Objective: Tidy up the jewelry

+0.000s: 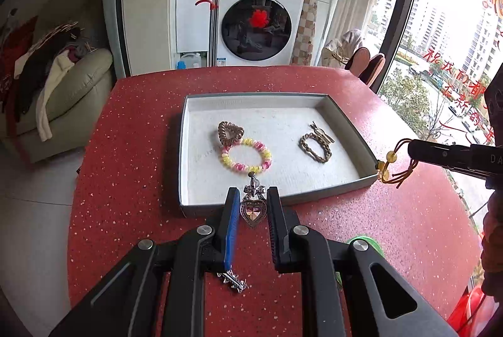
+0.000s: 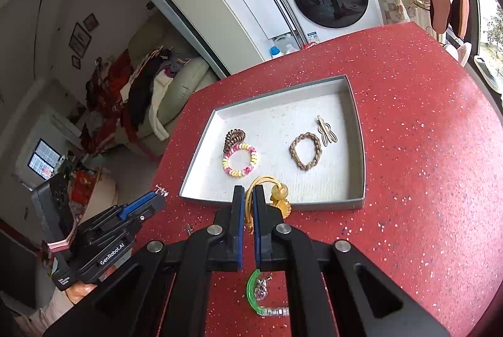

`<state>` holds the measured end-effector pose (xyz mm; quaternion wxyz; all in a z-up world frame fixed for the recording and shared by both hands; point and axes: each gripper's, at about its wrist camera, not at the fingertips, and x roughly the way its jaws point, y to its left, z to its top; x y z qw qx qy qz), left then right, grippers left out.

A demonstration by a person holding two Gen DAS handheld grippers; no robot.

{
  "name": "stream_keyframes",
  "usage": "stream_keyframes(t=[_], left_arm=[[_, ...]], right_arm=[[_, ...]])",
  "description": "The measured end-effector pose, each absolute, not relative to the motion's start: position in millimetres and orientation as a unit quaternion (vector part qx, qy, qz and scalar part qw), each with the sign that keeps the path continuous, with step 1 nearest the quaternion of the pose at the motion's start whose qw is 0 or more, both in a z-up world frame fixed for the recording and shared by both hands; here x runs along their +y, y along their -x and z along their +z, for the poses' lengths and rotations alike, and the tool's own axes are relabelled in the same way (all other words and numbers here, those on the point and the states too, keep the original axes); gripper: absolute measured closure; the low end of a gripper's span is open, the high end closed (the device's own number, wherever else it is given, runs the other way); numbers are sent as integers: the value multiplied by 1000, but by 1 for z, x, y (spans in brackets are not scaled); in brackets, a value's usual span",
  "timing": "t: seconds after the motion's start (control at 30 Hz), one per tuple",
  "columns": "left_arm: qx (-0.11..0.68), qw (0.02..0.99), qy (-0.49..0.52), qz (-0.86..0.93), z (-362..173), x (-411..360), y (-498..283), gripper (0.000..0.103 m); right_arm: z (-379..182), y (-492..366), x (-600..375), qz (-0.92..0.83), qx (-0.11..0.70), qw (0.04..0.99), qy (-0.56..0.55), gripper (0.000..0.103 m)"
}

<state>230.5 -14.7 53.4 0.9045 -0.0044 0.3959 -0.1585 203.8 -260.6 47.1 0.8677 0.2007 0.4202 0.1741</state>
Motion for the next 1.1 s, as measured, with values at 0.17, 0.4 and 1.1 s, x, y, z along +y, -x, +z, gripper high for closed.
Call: stream_keyframes(t=[0.17, 0.4, 1.1], left_arm=[[397, 905, -4, -154, 58, -20, -267, 67], [424, 895, -4, -137, 36, -25, -315, 67], [457, 883, -39, -100, -26, -45, -350, 67]], right_arm=[[45, -237, -256, 176, 429, 864, -194, 97], [30, -279, -250, 171, 440, 860, -195, 97], [-44, -315, -276, 108, 490, 840, -206, 97]])
